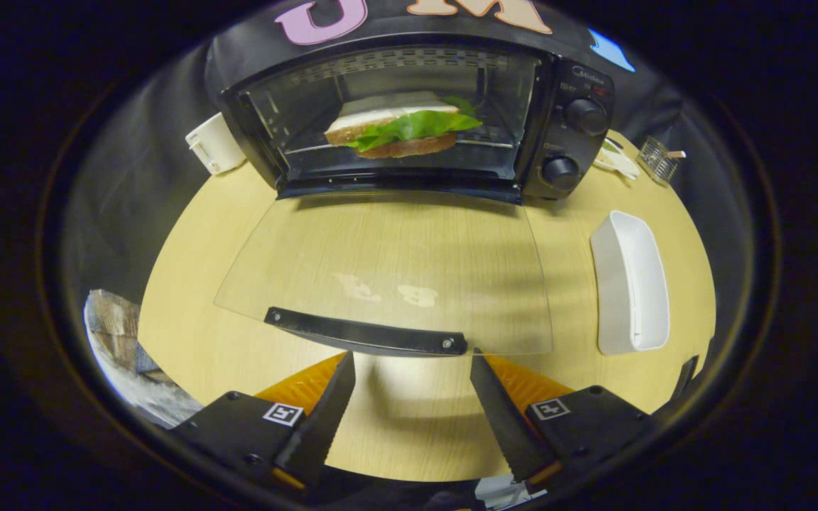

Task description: Open the toaster oven, put the food inside, and close the toaster oven door.

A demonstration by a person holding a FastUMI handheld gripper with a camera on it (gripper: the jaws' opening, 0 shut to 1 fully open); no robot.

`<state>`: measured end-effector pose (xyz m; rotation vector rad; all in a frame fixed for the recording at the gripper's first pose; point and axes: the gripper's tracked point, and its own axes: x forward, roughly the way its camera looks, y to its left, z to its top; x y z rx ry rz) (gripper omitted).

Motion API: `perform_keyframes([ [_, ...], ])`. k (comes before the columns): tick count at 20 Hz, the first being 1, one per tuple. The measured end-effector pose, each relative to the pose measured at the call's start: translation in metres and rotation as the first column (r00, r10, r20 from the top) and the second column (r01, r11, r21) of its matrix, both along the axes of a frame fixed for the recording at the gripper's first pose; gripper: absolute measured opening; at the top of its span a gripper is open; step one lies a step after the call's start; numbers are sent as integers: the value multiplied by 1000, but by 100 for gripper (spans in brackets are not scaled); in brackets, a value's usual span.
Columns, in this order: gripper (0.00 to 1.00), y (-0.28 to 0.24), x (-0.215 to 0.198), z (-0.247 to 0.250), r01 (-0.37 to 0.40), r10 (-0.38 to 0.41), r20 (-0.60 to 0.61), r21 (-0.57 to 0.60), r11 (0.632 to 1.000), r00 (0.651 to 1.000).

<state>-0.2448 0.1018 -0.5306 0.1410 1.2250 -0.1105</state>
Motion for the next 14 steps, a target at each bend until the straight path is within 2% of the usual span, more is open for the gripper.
perform_keyframes([
  [4, 100, -2, 12, 21, 53, -55, 68, 26, 998, 996],
  [8, 99, -4, 28, 49, 48, -53, 152, 35, 998, 987],
  [11, 100, -7, 54, 80, 55, -61, 262, 30, 998, 963],
  [14, 99, -14, 86, 110, 37, -28, 375, -15, 999, 927],
])
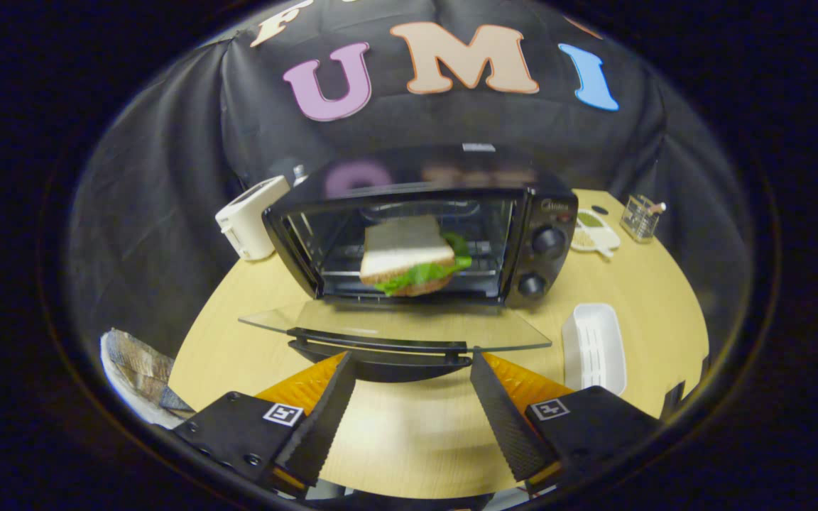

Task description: Open the toaster oven, put the food inside, and close the toaster oven door.

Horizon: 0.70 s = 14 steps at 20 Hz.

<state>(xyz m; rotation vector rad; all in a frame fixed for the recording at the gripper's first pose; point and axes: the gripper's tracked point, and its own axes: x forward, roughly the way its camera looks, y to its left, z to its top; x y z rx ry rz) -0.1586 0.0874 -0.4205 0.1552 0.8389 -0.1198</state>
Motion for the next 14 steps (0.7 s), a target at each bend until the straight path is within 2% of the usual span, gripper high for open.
perform_keyframes([
  [3, 99, -6, 31, 33, -43, 55, 126, -95, 995, 991],
  [7, 99, 0, 50, 53, -92, 121, 180, -163, 982, 976],
  [14, 100, -20, 76, 57, -52, 88, 206, -172, 984, 975],
])
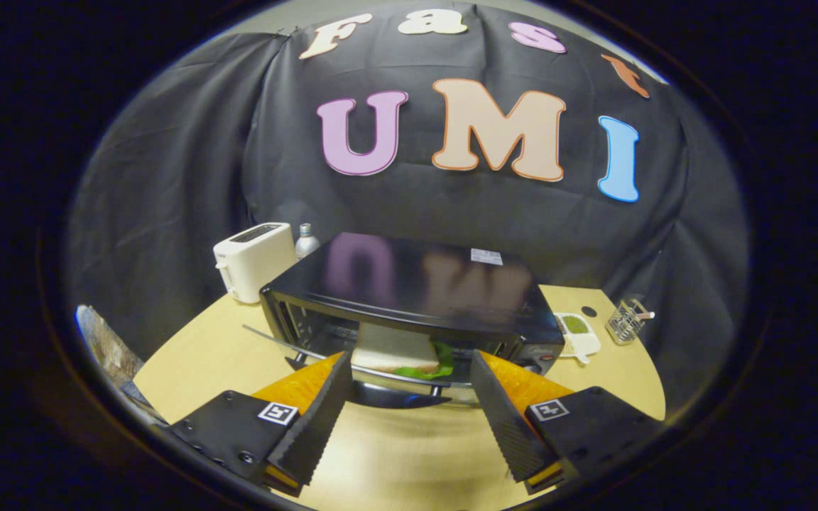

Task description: Open the toaster oven, put the food inside, and close the toaster oven door.

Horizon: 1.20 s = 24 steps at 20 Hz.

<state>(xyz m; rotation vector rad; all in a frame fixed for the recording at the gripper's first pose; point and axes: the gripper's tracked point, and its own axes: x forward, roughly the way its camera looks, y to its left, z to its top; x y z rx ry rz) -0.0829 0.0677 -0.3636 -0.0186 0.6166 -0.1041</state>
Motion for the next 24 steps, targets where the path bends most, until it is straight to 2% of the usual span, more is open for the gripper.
perform_keyframes([
  [3, 100, -8, 7, 1, 16, -16, 0, 3, 1000, 1000],
  [7, 100, 3, -3, 3, 25, -24, -17, 71, 997, 1000],
  [11, 100, 20, -23, -6, -2, 7, -52, 96, 995, 999],
  [15, 100, 20, -33, -23, -41, 47, -102, 58, 997, 994],
  [20, 100, 9, -8, -38, -24, 30, -110, 54, 998, 993],
  [24, 100, -5, 6, -5, 14, -13, -24, 42, 999, 1000],
])
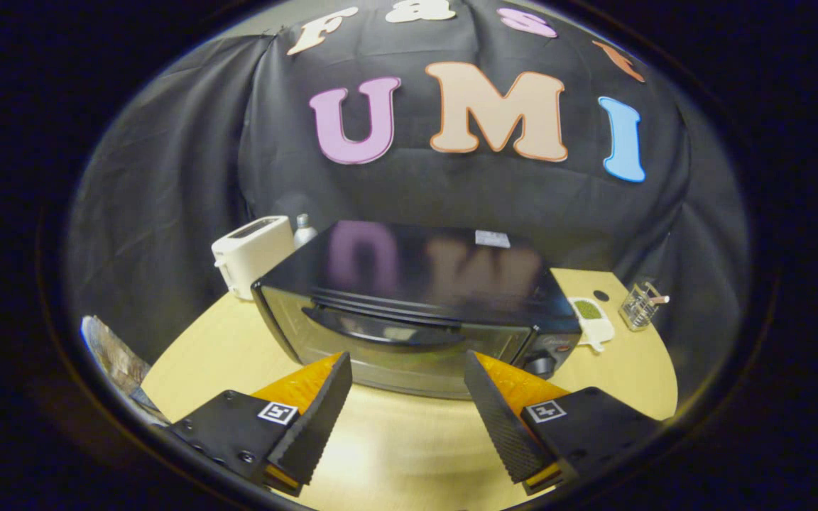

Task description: Open the toaster oven, put the food inside, and close the toaster oven door.

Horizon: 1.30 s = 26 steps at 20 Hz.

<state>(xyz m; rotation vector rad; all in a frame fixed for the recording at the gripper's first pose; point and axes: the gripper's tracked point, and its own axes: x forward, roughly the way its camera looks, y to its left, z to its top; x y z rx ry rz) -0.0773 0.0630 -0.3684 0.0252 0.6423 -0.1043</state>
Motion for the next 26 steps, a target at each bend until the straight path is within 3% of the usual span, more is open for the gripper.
perform_keyframes([
  [7, 100, -28, 28, 124, 27, -27, 231, 2, 1000, 973],
  [16, 100, -132, 40, 302, 130, -73, 513, -76, 989, 855],
  [21, 100, -189, 32, 335, 179, -110, 575, -65, 982, 811],
  [26, 99, -237, 26, 334, 171, -92, 589, -79, 982, 803],
])
